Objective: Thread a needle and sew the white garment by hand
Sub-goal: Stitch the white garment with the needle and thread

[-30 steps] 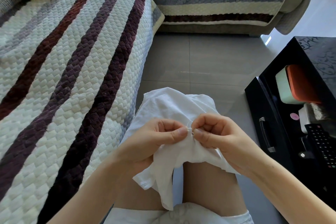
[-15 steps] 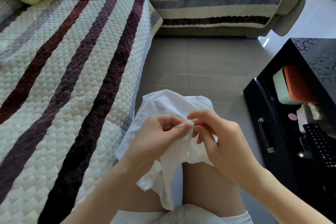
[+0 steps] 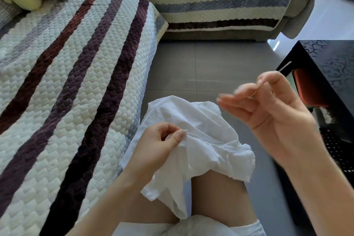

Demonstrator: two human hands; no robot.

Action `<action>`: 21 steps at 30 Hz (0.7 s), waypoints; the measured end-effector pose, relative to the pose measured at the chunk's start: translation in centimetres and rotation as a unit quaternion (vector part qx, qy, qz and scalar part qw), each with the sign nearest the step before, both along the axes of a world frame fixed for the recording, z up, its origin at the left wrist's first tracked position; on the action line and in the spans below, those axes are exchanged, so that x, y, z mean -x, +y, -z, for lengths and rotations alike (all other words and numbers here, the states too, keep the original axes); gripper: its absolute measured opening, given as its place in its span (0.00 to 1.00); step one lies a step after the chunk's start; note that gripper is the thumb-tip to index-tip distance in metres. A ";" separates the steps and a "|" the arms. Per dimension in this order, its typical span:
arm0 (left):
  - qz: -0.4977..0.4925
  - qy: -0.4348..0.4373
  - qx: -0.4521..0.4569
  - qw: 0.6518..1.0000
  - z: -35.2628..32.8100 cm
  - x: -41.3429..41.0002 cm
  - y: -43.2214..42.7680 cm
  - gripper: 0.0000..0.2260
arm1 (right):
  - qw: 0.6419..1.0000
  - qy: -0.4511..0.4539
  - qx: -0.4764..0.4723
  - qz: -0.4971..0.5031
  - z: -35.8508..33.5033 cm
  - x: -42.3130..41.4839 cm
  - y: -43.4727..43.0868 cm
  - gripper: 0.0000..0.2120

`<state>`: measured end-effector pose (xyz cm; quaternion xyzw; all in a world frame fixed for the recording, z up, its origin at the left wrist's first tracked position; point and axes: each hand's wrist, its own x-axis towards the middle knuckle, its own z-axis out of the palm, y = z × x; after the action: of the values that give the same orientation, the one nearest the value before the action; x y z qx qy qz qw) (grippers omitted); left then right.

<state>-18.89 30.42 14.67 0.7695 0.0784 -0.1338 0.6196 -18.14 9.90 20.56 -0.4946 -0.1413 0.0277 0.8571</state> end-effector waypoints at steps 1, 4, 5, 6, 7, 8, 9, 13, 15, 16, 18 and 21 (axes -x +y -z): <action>0.004 0.011 0.008 1.000 0.0 0.0 0.3 0.05 | 0.998 0.046 -0.038 -0.026 -0.1 -0.9 -1.2 0.03; 0.004 0.024 0.017 1.000 -0.2 -0.2 1.4 0.06 | 0.985 0.150 0.042 0.076 2.4 -4.9 -6.0 0.05; -0.001 0.023 0.018 1.000 -0.3 -0.3 1.8 0.06 | 0.965 0.183 0.100 0.160 3.8 -6.5 -8.0 0.07; -0.005 0.023 0.019 1.000 -0.4 -0.4 2.1 0.06 | 0.929 0.213 0.172 0.251 5.5 -8.0 -10.3 0.09; -0.008 0.024 0.021 0.999 -0.5 -0.4 2.4 0.06 | 0.871 0.237 0.265 0.341 7.2 -9.2 -12.8 0.07; -0.008 0.025 0.023 0.999 -0.6 -0.4 2.6 0.07 | 0.793 0.263 0.373 0.403 8.7 -9.7 -15.2 0.05; -0.006 0.024 0.024 0.999 -0.7 -0.2 2.6 0.07 | 0.712 0.293 0.466 0.436 10.0 -9.9 -17.1 0.09; -0.003 0.022 0.025 0.999 -0.9 0.1 2.4 0.07 | 0.630 0.195 0.619 0.426 9.1 -9.3 -14.2 0.11; -0.002 0.022 0.022 1.000 -0.9 0.1 2.2 0.08 | 0.705 0.068 0.609 0.356 7.5 -8.1 -10.1 0.09; -0.002 0.020 0.020 1.000 -1.0 0.0 2.1 0.08 | 0.741 0.004 0.600 0.301 6.8 -6.9 -7.9 0.09; 0.000 0.013 0.014 1.000 -1.1 0.1 2.0 0.07 | 0.771 -0.096 0.604 0.179 6.3 -4.3 -4.3 0.10; 0.008 0.002 0.009 1.000 -1.4 0.2 1.8 0.07 | 0.747 -0.175 0.636 0.083 7.0 -2.3 -1.0 0.15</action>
<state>-19.05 32.22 16.11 0.7640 0.0724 -0.1410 0.6255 -15.85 8.91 13.51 -0.9310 -0.1970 -0.0466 0.3038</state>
